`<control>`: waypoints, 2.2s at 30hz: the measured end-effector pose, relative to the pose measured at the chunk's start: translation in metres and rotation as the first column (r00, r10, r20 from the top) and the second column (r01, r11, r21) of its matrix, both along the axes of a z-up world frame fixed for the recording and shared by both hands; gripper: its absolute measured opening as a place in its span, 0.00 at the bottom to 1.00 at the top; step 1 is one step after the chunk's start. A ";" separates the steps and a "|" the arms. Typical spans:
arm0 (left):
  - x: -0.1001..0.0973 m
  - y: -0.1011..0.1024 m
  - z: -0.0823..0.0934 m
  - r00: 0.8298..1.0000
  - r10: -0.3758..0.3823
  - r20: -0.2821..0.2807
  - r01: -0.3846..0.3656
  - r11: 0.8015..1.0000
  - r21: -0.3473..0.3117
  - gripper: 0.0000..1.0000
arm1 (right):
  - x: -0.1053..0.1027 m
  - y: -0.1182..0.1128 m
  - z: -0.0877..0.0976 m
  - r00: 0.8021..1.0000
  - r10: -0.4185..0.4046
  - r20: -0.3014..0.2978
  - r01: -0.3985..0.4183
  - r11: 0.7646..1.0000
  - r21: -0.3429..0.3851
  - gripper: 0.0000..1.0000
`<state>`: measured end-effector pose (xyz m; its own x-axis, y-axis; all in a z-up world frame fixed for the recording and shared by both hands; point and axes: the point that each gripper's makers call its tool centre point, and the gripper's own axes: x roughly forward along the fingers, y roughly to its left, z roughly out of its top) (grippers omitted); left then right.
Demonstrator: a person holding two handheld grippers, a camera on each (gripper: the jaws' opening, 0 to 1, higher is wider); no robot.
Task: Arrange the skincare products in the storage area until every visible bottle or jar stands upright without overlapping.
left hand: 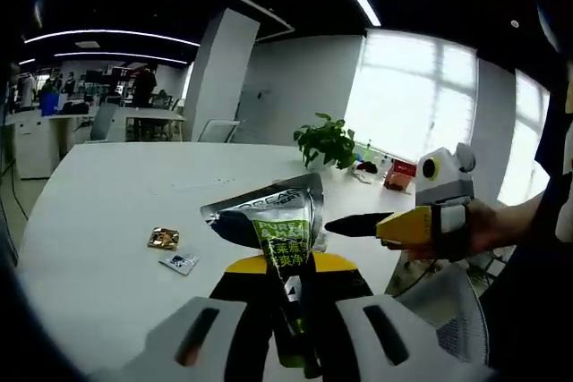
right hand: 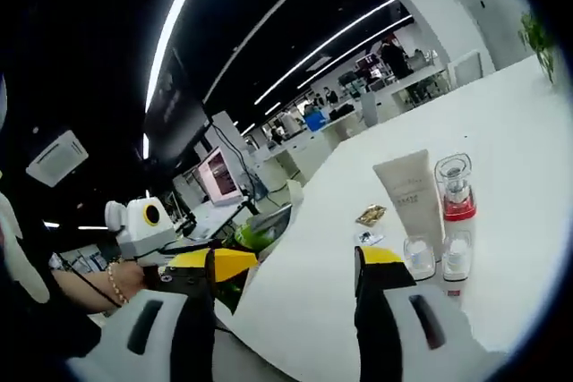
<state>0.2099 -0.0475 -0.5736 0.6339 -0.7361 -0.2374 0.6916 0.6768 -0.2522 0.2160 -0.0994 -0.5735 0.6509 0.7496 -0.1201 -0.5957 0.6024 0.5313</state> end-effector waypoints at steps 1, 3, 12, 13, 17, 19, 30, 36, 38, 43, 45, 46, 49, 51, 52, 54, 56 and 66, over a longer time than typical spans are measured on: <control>-0.002 -0.001 0.001 1.000 -0.008 -0.001 0.008 1.000 -0.006 0.09 | -0.001 0.003 0.002 1.000 0.010 -0.009 -0.009 1.000 0.027 0.59; -0.004 -0.004 0.002 1.000 -0.014 -0.001 0.014 1.000 -0.017 0.09 | 0.001 0.007 0.005 1.000 0.006 -0.017 -0.005 0.998 0.057 0.55; -0.014 -0.018 0.008 0.999 -0.042 0.006 0.042 0.998 -0.042 0.10 | 0.011 0.016 0.015 0.998 -0.014 -0.066 0.026 0.980 0.198 0.36; -0.014 -0.018 0.008 0.999 -0.042 0.007 0.042 0.998 -0.040 0.11 | 0.008 0.019 0.017 0.998 -0.011 -0.068 0.024 0.979 0.204 0.33; -0.014 -0.019 0.006 0.999 -0.038 0.011 0.039 0.999 -0.033 0.15 | 0.001 0.024 0.024 0.997 -0.009 -0.080 0.030 0.964 0.263 0.17; -0.014 -0.020 0.006 0.999 -0.039 0.006 0.039 0.999 -0.038 0.18 | -0.001 0.024 0.024 0.995 -0.012 -0.102 0.041 0.956 0.289 0.14; -0.013 -0.012 0.019 0.997 -0.068 -0.023 0.064 0.988 -0.142 0.40 | -0.007 0.012 0.027 0.989 0.079 -0.127 -0.031 0.938 0.346 0.03; -0.007 0.000 0.027 0.995 -0.093 -0.037 0.084 0.978 -0.191 0.53 | -0.010 0.009 0.038 0.984 0.141 -0.106 -0.091 0.920 0.382 0.03; -0.008 0.001 0.028 0.991 -0.126 -0.053 0.111 0.969 -0.218 0.54 | -0.014 0.010 0.046 0.979 0.185 -0.087 -0.135 0.904 0.405 0.03; -0.023 -0.012 0.038 0.954 -0.288 -0.086 0.249 0.917 -0.311 0.51 | -0.027 0.014 0.070 0.952 0.304 -0.038 -0.247 0.835 0.491 0.03; -0.028 -0.017 0.041 0.942 -0.324 -0.086 0.282 0.905 -0.318 0.40 | -0.028 0.017 0.070 0.945 0.324 -0.037 -0.270 0.844 0.464 0.02; -0.031 -0.019 0.046 0.938 -0.338 -0.081 0.293 0.894 -0.338 0.34 | -0.027 0.017 0.067 0.948 0.315 -0.035 -0.269 0.859 0.436 0.02; -0.025 -0.016 0.047 0.953 -0.295 -0.071 0.255 0.906 -0.337 0.20 | -0.018 0.013 0.063 0.954 0.286 -0.094 -0.215 0.866 0.451 0.02; -0.024 -0.012 0.050 0.954 -0.284 -0.097 0.227 0.894 -0.385 0.12 | -0.015 0.010 0.056 0.957 0.268 -0.115 -0.197 0.886 0.419 0.02; -0.023 -0.009 0.050 0.953 -0.285 -0.106 0.221 0.890 -0.400 0.08 | -0.013 0.008 0.055 0.960 0.259 -0.109 -0.194 0.891 0.410 0.02; -0.029 -0.011 0.051 0.944 -0.313 -0.104 0.244 0.875 -0.417 0.01 | -0.012 0.007 0.051 0.959 0.256 -0.124 -0.189 0.900 0.392 0.02; -0.031 -0.013 0.049 0.943 -0.308 -0.131 0.228 0.877 -0.423 0.00 | -0.009 0.008 0.047 0.957 0.255 -0.139 -0.191 0.914 0.358 0.02; -0.020 -0.007 0.066 0.961 -0.222 -0.163 0.068 0.764 -0.642 0.00 | -0.005 0.006 0.053 0.982 0.173 -0.082 -0.124 0.902 0.415 0.12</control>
<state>0.1904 -0.0544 -0.5076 0.4959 -0.8470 0.1915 0.6433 0.2102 -0.7361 0.2112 -0.0935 -0.5207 0.5286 0.8359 0.1483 -0.5818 0.2295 0.7803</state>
